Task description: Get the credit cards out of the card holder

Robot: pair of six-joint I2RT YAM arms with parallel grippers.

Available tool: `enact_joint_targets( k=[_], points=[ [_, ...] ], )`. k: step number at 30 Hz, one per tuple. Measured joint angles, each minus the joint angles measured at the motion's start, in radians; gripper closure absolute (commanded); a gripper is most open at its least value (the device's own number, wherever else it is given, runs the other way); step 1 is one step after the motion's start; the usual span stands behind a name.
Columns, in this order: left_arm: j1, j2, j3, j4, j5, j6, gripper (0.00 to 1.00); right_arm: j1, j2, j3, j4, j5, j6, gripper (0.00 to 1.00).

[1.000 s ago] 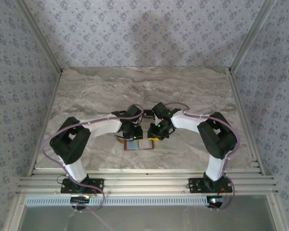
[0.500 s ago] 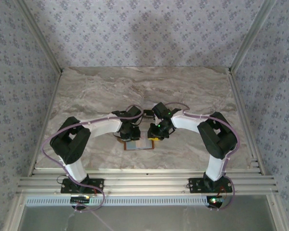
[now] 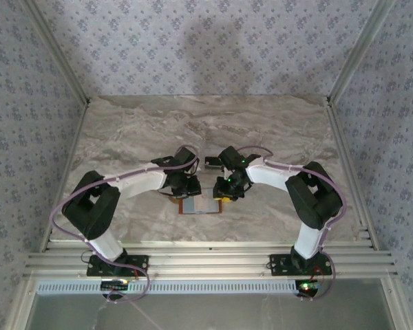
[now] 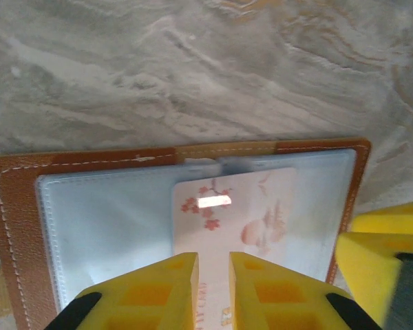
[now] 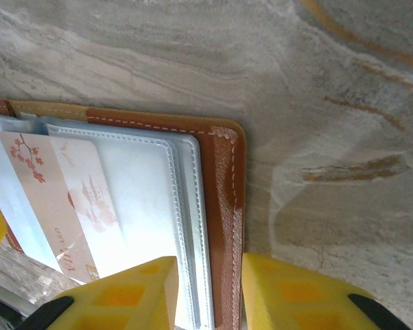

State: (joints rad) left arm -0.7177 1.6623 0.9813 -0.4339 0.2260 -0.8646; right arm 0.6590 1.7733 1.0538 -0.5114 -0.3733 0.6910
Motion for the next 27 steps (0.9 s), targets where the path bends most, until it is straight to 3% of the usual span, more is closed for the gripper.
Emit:
enact_joint_targets(
  k=[6, 20, 27],
  points=[
    [0.034, 0.0, -0.08, 0.074, 0.057, -0.024, 0.76, 0.008, 0.0, 0.029, -0.023, 0.003, 0.0, 0.65],
    [0.06, -0.026, -0.141, 0.177, 0.126, -0.047, 0.72, 0.05, 0.066, 0.098, -0.063, 0.019, -0.03, 0.48],
    [0.06, -0.026, -0.154, 0.199, 0.13, -0.047, 0.72, 0.066, 0.092, 0.135, -0.104, 0.049, -0.033, 0.49]
  ],
)
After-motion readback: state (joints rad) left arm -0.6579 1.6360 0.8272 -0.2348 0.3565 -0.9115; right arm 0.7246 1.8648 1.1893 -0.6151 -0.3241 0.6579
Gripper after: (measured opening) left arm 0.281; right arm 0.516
